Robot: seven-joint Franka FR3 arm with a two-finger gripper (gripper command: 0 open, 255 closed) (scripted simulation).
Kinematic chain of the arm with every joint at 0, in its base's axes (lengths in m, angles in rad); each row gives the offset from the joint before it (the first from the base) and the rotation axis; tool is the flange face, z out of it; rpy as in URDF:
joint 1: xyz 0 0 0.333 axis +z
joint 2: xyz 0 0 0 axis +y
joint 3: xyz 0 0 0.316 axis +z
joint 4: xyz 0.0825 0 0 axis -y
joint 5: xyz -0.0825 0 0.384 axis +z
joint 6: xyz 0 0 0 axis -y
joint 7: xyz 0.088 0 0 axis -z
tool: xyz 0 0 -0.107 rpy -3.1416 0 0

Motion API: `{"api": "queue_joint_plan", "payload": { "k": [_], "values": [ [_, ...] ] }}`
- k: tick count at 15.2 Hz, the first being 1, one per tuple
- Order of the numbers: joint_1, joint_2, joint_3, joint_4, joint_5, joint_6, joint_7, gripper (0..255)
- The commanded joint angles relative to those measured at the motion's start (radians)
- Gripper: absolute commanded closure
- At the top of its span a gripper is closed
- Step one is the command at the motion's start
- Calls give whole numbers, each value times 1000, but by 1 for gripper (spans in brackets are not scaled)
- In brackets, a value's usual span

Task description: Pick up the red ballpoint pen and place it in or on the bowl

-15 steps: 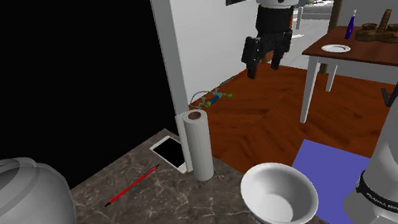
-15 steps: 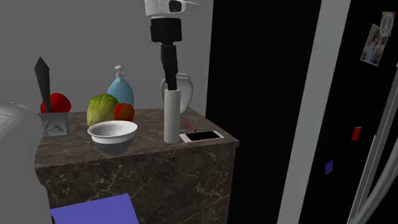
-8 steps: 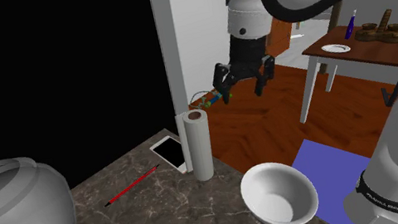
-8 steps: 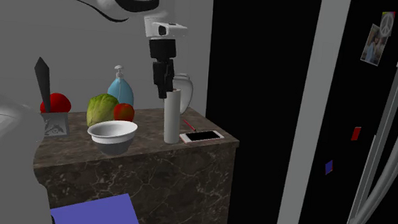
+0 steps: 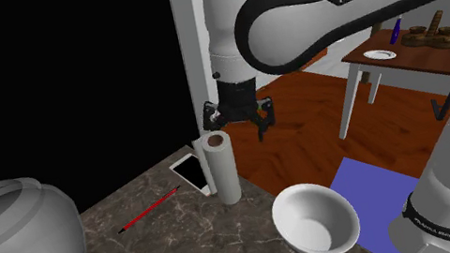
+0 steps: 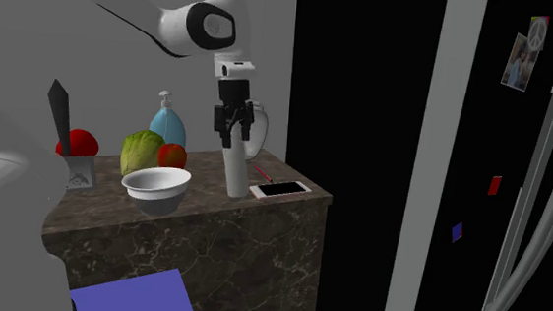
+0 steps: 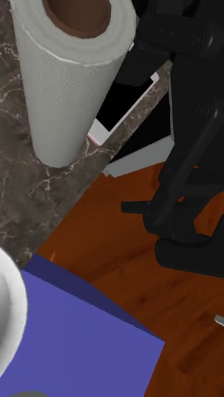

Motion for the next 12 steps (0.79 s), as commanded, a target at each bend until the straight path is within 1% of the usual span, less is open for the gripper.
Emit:
{"api": "queue_joint_plan", "payload": {
  "k": [1,4,6,7,9,12],
  "values": [
    [-35,84,67,43,-25,31,139,0],
    [-89,235,160,129,-107,62,351,0],
    [-111,352,209,194,-189,74,504,0],
    [-115,414,226,230,-236,76,582,0],
    [-98,539,236,305,-333,71,734,0],
    [-29,709,198,430,-449,47,927,0]
  ]
}}
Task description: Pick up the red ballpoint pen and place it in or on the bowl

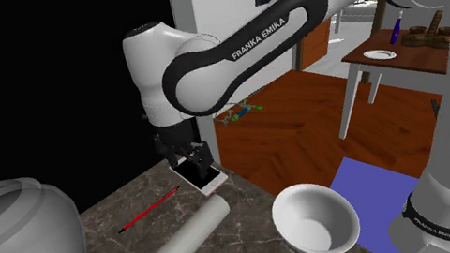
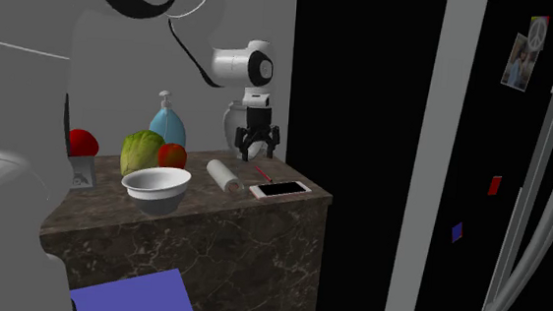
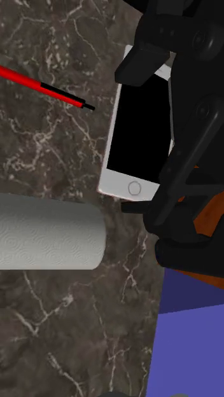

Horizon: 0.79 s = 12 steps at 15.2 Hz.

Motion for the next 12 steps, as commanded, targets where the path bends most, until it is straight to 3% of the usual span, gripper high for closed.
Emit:
{"api": "queue_joint_plan", "payload": {
  "k": [1,5,12],
  "values": [
    [48,110,-33,89,-71,-18,123,0],
    [144,279,-111,262,-140,-58,286,0],
    [151,313,-130,213,-167,18,304,0]
  ]
}}
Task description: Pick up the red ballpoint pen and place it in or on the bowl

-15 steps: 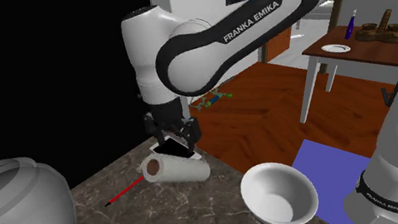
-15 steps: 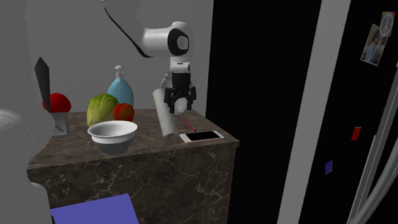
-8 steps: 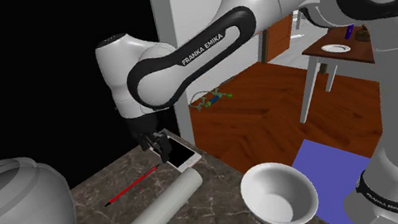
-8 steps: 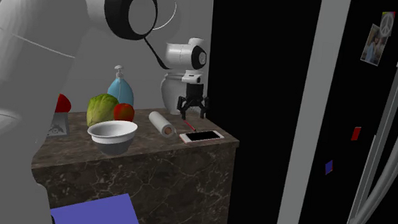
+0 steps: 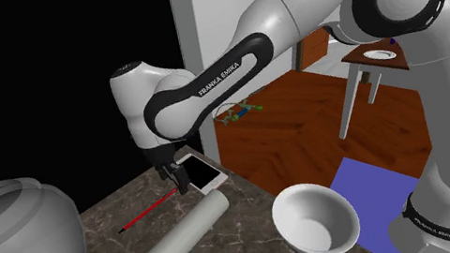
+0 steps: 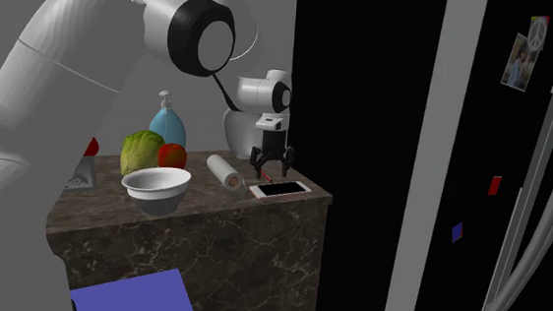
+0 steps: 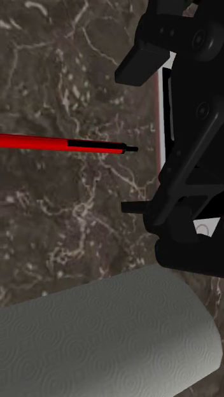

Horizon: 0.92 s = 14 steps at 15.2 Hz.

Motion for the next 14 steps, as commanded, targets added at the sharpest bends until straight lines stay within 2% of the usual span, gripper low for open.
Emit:
{"api": "queue_joint_plan", "payload": {
  "k": [1,8,9,14],
  "values": [
    [1,6,-4,-12,-6,17,5,0],
    [1,6,-4,-12,-6,17,5,0],
    [1,6,-4,-12,-6,17,5,255],
    [4,11,-5,-10,-9,20,7,255]
  ]
}}
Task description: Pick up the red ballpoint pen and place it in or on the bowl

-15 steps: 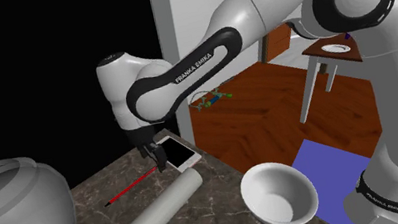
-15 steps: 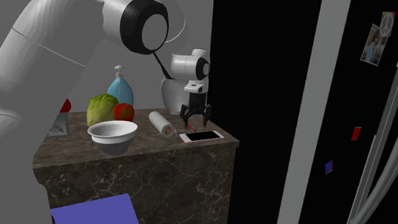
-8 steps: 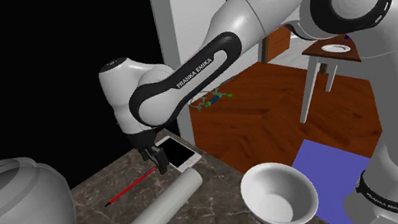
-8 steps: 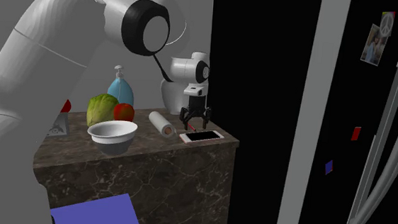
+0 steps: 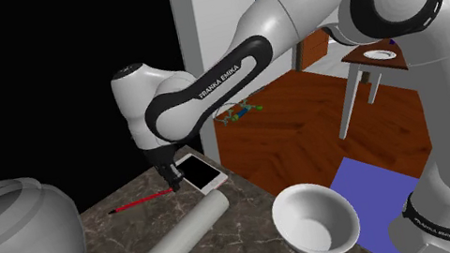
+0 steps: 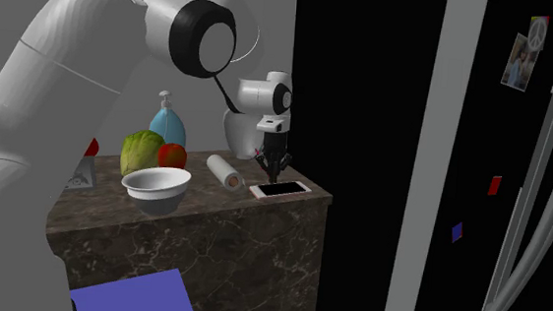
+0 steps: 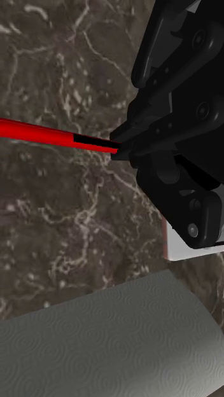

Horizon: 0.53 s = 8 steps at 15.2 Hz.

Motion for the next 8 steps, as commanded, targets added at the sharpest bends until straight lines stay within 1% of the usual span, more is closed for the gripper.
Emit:
{"api": "queue_joint_plan", "payload": {
  "k": [1,3,4,8],
  "values": [
    [4,8,0,-2,0,-2,0,255],
    [6,8,1,-1,1,-4,2,255],
    [-2,-2,3,-11,5,-2,-2,255],
    [-8,-26,15,10,23,-43,-13,255]
  ]
}}
